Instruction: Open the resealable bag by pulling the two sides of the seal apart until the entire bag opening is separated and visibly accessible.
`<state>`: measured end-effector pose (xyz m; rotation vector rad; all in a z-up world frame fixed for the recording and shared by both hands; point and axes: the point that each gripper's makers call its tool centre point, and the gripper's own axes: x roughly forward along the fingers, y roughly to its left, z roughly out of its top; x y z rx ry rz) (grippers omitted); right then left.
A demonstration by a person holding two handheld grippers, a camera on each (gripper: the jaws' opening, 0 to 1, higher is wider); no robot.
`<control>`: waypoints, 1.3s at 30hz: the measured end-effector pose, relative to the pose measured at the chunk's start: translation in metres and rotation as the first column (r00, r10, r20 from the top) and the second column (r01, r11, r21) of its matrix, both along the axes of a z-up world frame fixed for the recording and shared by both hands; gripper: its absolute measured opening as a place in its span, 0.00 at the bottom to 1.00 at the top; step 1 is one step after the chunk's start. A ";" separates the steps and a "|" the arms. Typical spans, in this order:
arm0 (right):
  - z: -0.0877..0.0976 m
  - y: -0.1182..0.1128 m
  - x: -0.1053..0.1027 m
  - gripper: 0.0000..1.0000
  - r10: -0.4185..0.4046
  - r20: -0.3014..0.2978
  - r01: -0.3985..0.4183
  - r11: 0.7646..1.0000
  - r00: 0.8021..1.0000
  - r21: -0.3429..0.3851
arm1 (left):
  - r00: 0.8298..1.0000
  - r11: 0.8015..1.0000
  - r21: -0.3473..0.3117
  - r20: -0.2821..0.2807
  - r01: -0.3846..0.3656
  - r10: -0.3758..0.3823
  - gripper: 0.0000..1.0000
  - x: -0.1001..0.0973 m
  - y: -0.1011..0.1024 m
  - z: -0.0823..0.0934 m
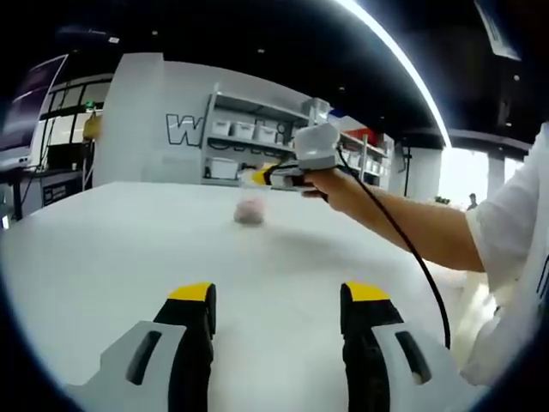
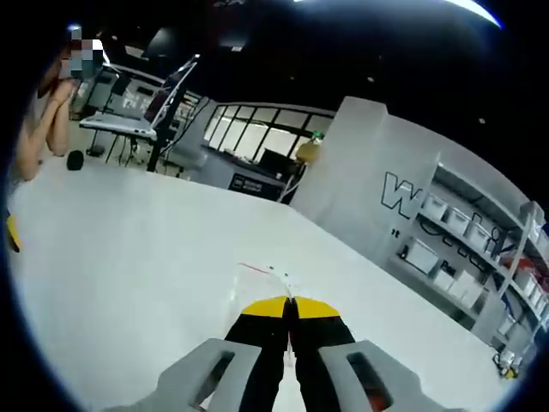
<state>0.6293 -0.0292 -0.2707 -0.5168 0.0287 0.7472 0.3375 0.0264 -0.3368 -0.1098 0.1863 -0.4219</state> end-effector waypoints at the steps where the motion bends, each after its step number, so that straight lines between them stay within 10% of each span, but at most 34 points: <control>1: 0.000 0.000 0.000 0.00 0.000 0.001 0.000 1.000 1.000 -0.001 | 1.000 1.000 -0.001 -0.001 0.000 0.000 0.59 0.000 0.000 0.000; 39: -0.051 -0.021 -0.084 0.02 -0.005 -0.168 0.024 0.994 0.986 0.111 | 1.000 1.000 0.001 0.003 -0.004 0.004 0.58 0.000 -0.001 -0.001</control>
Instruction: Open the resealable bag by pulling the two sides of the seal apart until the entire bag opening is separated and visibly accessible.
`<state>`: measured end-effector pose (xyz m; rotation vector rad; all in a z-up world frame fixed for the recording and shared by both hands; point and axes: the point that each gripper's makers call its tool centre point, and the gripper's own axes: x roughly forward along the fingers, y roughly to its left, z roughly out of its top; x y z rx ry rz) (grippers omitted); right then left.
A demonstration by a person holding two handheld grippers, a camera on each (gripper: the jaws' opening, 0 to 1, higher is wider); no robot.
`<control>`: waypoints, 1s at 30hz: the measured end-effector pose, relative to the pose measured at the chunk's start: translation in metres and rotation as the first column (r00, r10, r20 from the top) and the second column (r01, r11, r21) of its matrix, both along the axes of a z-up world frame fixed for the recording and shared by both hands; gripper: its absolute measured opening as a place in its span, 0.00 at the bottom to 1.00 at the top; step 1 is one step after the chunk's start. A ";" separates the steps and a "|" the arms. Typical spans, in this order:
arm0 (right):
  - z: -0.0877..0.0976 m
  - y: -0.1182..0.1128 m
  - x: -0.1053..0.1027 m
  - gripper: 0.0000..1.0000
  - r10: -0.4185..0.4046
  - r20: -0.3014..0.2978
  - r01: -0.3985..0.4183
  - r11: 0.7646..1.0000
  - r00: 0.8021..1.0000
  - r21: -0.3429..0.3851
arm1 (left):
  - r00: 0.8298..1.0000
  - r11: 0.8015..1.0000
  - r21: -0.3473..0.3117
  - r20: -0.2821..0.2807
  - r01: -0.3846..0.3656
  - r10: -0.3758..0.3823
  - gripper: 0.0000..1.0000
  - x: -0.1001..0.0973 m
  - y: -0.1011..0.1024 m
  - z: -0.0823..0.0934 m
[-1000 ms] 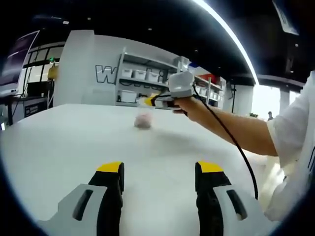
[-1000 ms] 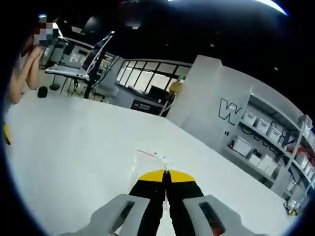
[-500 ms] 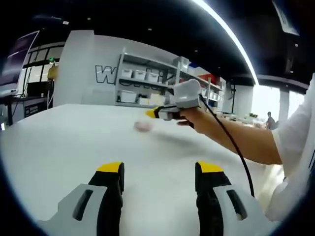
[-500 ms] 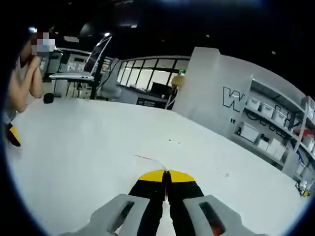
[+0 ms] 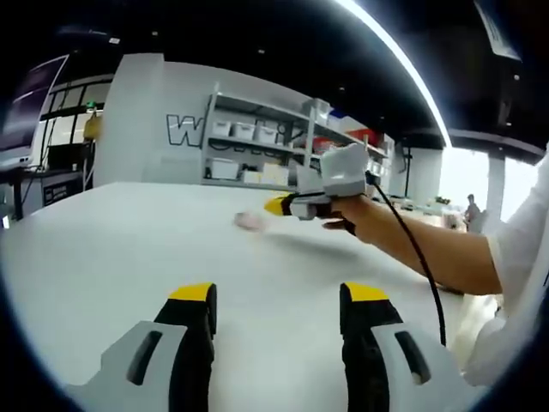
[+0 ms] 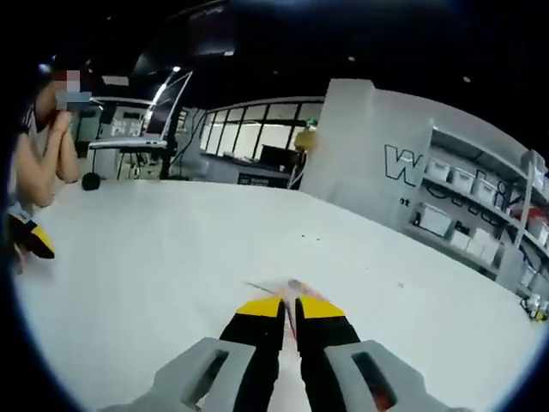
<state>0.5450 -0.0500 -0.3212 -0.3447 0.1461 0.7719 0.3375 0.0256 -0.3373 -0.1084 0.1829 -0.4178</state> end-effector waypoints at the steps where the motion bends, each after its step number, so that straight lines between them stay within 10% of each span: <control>1: -0.001 -0.001 -0.003 0.02 -0.001 -0.003 0.001 1.000 1.000 0.004 | 1.000 1.000 0.001 0.000 0.000 0.000 0.58 0.000 0.000 0.000; 30: -0.012 -0.021 -0.016 0.23 -0.107 -0.046 0.112 0.988 0.993 0.109 | 1.000 1.000 0.001 -0.001 0.005 -0.005 0.58 0.002 -0.002 0.001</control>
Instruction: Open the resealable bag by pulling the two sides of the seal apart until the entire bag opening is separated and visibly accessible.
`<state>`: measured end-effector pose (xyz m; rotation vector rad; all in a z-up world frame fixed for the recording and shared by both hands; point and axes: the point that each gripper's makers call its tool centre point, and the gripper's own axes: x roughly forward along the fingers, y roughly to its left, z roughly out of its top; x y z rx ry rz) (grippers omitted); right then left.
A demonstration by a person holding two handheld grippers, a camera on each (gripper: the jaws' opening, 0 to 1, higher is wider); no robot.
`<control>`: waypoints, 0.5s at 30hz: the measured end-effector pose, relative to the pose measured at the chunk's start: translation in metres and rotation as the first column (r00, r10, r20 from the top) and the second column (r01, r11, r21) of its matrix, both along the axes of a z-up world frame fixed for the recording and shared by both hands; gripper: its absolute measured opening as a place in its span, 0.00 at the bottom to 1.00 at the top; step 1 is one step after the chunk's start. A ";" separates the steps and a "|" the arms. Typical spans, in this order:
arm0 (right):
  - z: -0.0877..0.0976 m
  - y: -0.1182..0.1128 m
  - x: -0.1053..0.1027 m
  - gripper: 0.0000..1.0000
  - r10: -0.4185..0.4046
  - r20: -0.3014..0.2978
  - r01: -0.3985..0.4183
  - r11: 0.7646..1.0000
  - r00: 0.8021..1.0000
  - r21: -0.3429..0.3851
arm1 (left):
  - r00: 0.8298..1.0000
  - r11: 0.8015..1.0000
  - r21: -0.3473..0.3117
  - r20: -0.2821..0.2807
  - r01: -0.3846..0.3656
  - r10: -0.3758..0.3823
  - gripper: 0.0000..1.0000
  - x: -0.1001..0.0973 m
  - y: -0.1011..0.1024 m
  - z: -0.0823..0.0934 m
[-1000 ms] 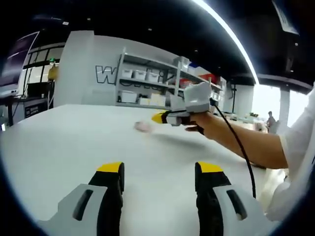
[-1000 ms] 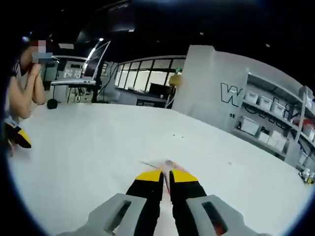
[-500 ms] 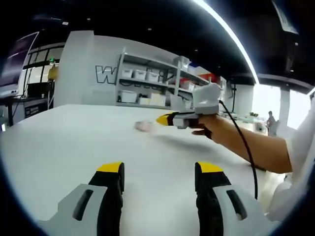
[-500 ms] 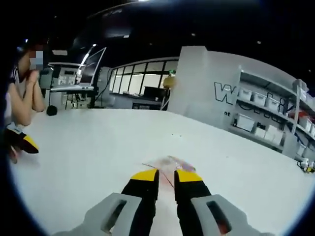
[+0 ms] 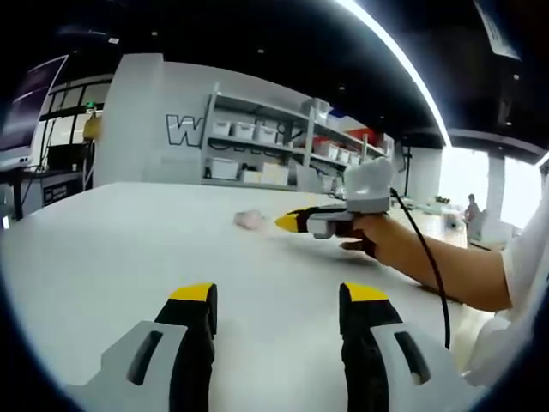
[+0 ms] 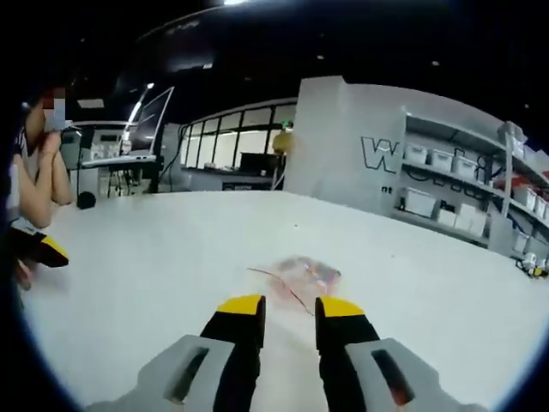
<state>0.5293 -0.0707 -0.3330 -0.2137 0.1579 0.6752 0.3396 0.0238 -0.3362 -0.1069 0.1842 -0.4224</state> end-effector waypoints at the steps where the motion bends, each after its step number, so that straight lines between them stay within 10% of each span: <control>1: 0.000 0.000 0.001 0.25 -0.001 0.001 0.001 1.000 1.000 0.003 | 1.000 1.000 0.000 -0.001 -0.001 0.001 0.58 0.000 0.000 0.000; 15: -0.008 0.000 0.018 0.36 -0.015 -0.041 0.017 0.999 0.999 0.049 | 1.000 1.000 0.006 -0.011 0.000 0.000 0.57 0.001 -0.001 -0.003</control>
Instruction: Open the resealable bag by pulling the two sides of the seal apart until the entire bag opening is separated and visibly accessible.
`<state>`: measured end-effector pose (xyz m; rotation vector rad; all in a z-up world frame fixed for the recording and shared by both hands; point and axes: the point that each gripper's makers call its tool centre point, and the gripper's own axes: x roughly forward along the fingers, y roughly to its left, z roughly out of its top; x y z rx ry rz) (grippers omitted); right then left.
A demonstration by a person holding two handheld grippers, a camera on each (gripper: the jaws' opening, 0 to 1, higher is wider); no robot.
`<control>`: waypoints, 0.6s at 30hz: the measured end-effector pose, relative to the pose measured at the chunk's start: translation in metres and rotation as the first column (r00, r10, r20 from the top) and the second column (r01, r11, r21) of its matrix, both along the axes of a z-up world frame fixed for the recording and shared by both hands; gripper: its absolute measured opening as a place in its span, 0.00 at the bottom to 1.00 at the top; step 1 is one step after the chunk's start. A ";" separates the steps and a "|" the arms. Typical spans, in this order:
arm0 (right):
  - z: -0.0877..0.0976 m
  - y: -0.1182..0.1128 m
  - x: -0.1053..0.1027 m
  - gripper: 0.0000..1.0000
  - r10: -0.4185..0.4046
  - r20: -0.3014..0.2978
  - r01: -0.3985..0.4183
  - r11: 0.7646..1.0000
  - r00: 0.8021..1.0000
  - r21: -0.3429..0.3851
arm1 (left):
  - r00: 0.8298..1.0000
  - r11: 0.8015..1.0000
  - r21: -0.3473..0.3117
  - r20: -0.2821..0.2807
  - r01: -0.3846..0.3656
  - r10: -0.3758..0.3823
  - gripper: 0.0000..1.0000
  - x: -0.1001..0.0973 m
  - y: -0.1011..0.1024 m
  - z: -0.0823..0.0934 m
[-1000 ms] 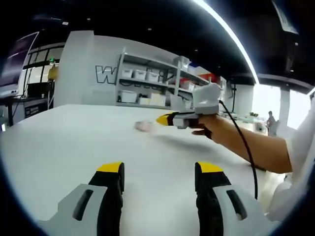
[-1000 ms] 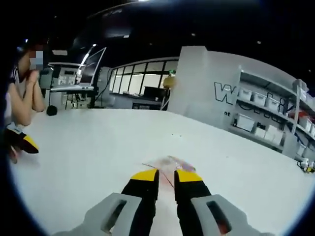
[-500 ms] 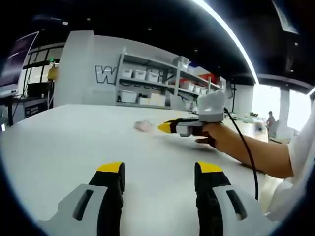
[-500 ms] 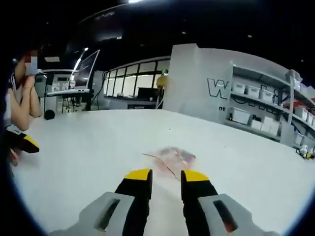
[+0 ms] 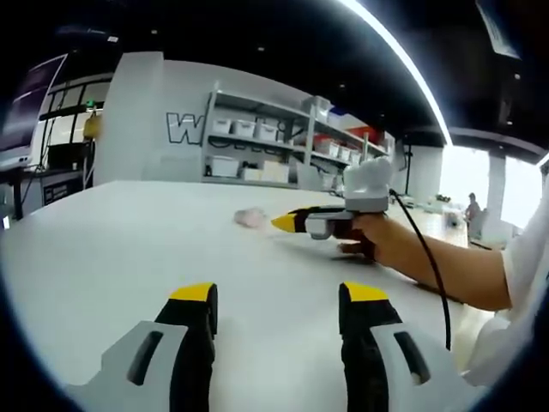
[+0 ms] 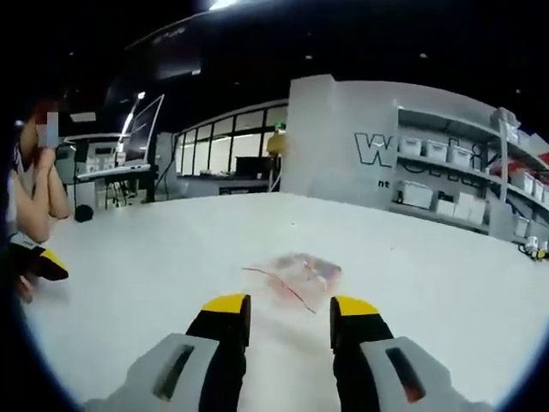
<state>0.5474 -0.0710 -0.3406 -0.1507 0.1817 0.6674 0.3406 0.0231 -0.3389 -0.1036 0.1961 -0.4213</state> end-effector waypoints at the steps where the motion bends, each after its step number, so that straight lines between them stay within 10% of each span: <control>1: 0.000 -0.001 0.000 0.37 -0.004 -0.002 0.004 1.000 1.000 0.000 | 1.000 1.000 0.000 0.000 0.000 0.000 0.57 0.000 0.000 0.000; 18: 0.002 -0.001 -0.003 0.75 -0.051 -0.022 0.053 0.994 0.998 0.099 | 1.000 1.000 -0.003 -0.006 0.001 -0.001 0.57 0.000 0.000 0.000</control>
